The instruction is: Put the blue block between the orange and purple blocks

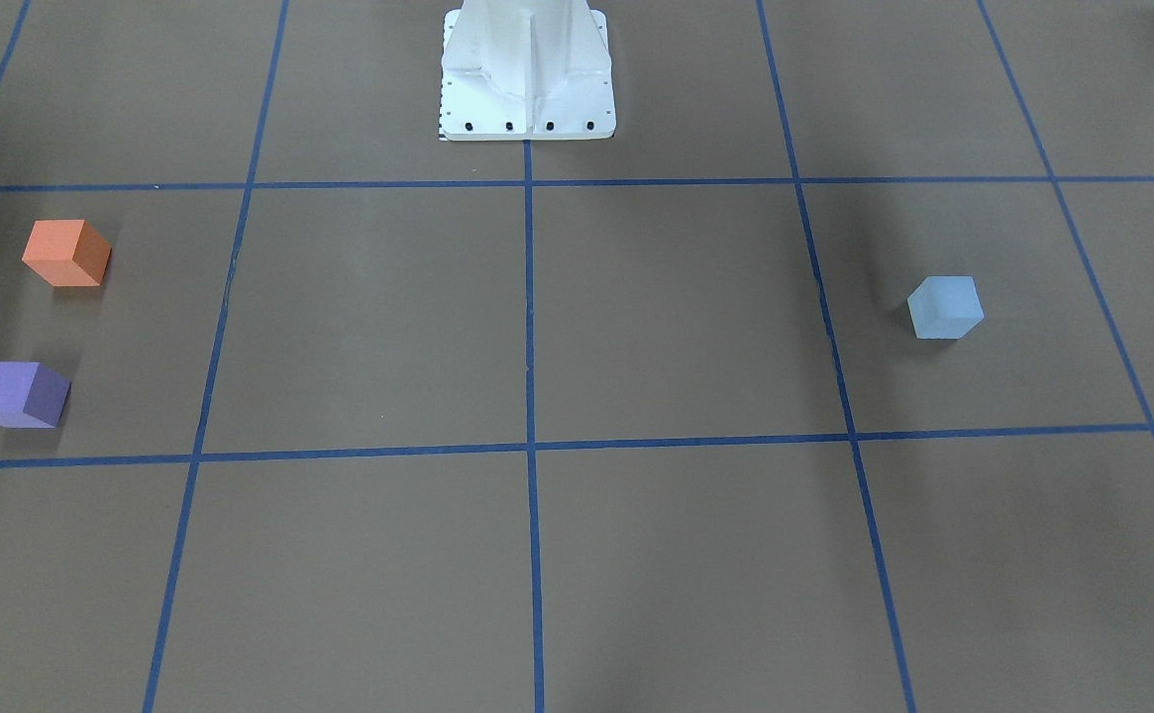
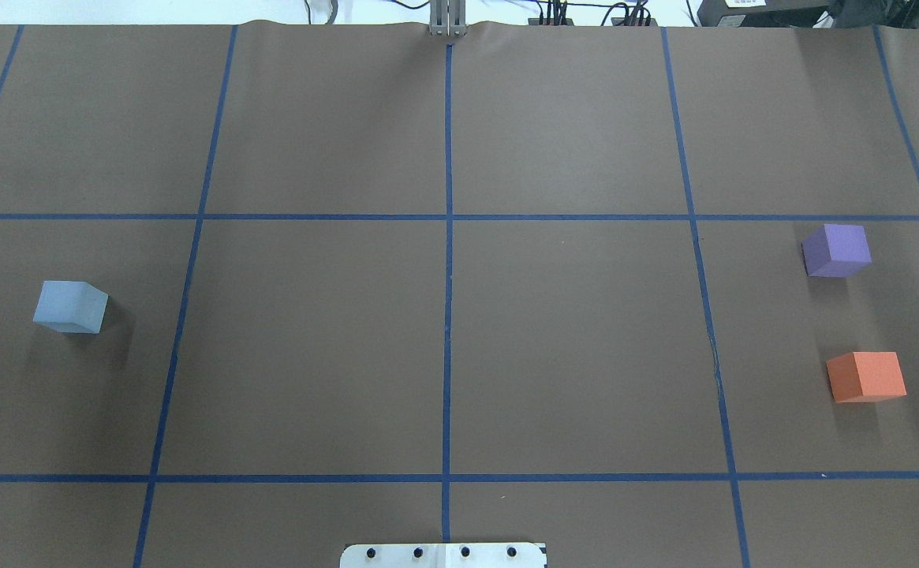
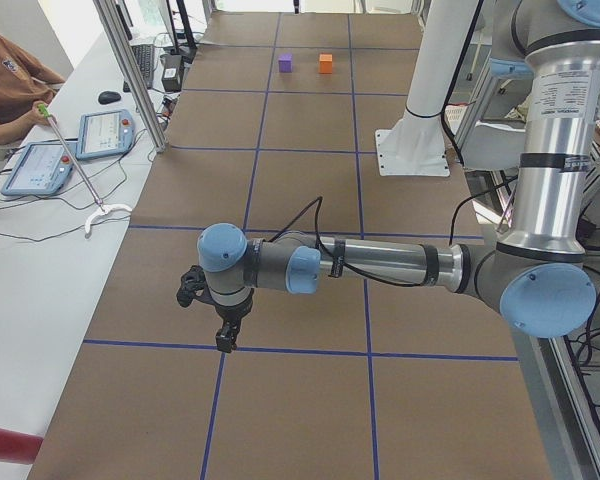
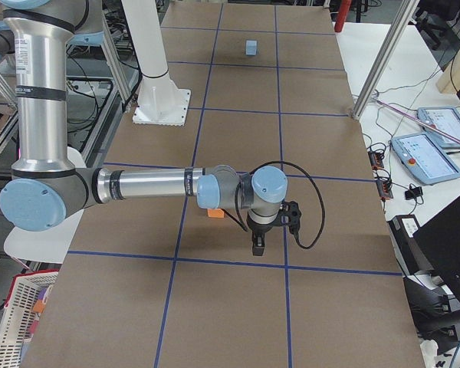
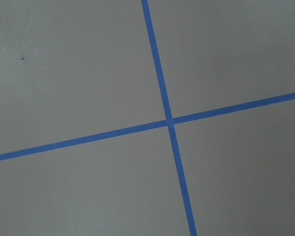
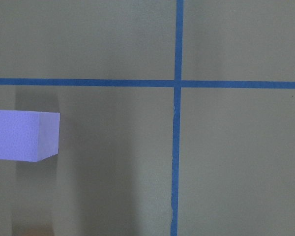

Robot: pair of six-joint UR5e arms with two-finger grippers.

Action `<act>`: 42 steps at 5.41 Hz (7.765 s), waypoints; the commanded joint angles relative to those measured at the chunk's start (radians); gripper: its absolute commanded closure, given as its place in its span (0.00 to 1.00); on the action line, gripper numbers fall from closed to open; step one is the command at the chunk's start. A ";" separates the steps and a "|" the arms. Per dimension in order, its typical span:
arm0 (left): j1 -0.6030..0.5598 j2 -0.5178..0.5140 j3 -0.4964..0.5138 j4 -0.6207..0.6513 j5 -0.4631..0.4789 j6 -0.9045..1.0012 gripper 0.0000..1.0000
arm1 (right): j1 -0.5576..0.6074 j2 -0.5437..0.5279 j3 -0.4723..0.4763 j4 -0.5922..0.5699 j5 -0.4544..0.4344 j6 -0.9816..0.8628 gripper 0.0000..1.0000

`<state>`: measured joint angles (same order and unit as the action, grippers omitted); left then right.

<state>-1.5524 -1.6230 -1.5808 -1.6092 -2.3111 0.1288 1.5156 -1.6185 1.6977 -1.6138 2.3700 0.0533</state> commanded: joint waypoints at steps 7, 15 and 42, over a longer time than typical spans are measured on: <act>0.190 -0.011 -0.217 0.011 -0.050 -0.259 0.00 | 0.000 0.006 0.010 0.000 0.006 0.005 0.00; 0.650 0.103 -0.208 -0.466 0.228 -1.064 0.00 | 0.002 0.008 0.014 0.002 0.008 -0.004 0.00; 1.002 -0.897 0.292 -0.138 0.446 -1.342 0.00 | -0.002 0.049 0.049 -0.001 0.015 0.008 0.00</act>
<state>-0.5387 -2.5202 -1.2840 -1.7400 -1.8653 -1.2155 1.5157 -1.5901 1.7465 -1.6142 2.3808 0.0612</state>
